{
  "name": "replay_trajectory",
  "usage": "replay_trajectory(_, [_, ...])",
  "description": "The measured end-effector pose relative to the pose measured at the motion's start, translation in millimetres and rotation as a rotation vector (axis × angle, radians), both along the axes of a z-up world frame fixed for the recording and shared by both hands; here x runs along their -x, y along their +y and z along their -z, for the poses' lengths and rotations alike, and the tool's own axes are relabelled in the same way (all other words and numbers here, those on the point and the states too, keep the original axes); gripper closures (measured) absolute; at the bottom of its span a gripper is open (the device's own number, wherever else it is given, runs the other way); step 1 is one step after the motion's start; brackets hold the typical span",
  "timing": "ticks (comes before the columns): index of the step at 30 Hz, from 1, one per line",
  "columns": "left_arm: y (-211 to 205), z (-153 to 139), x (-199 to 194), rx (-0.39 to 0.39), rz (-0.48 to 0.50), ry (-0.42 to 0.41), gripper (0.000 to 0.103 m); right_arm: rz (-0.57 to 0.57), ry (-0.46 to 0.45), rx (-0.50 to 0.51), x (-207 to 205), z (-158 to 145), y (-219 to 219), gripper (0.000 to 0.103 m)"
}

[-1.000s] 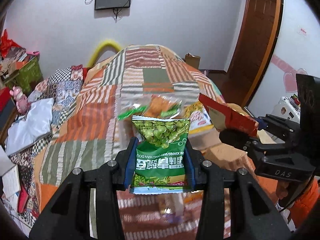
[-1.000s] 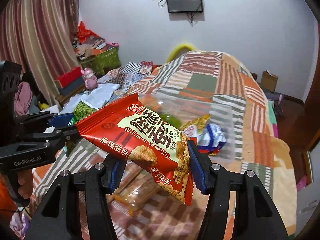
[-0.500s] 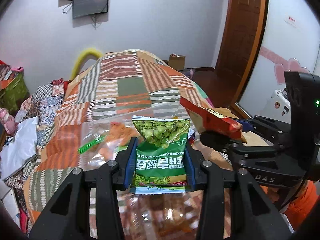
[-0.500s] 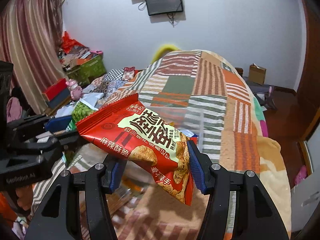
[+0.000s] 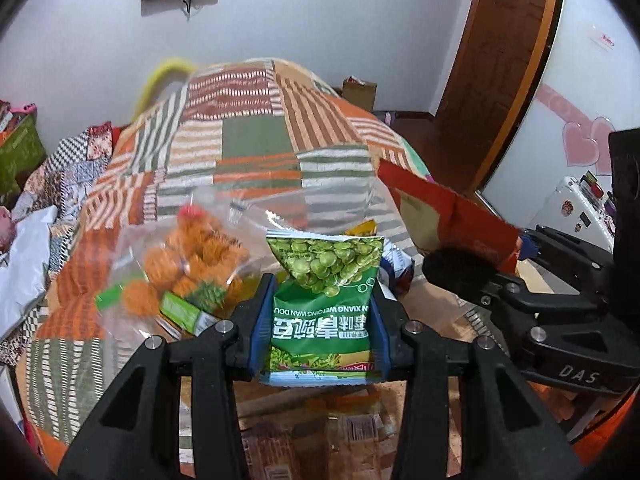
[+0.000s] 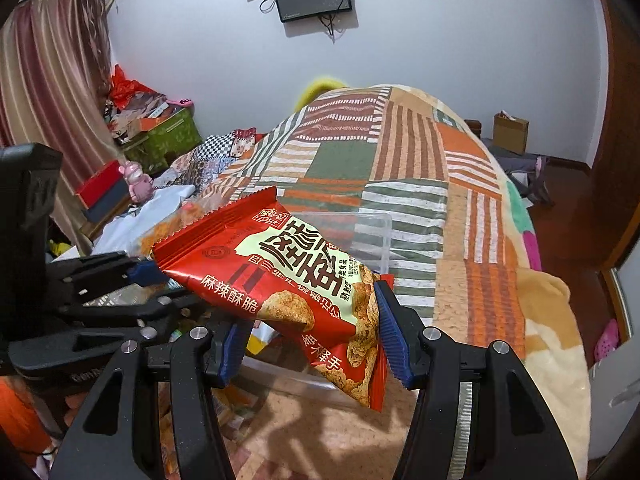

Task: Organize snacks
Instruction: 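Carry the red bag and green pea bag into the box and open both tools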

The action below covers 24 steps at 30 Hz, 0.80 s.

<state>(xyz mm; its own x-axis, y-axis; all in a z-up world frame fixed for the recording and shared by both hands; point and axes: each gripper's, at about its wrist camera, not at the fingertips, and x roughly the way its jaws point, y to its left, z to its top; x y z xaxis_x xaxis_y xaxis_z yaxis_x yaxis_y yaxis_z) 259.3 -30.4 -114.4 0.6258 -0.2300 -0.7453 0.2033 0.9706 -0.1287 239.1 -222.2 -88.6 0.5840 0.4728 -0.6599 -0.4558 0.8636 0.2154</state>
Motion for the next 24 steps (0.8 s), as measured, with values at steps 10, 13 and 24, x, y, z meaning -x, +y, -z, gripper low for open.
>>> replay_trajectory(10, [9, 13, 1, 0.002, -0.019, 0.018, 0.059, -0.030, 0.076, -0.012, -10, 21, 7, 0.049])
replay_trajectory(13, [11, 13, 1, 0.014, -0.023, 0.026, 0.058, -0.030, 0.080, -0.002, -10, 23, 9, 0.049])
replay_trajectory(24, [11, 10, 1, 0.051, -0.030, 0.047, 0.050, -0.022, 0.041, 0.030, 2, 9, 5, 0.039])
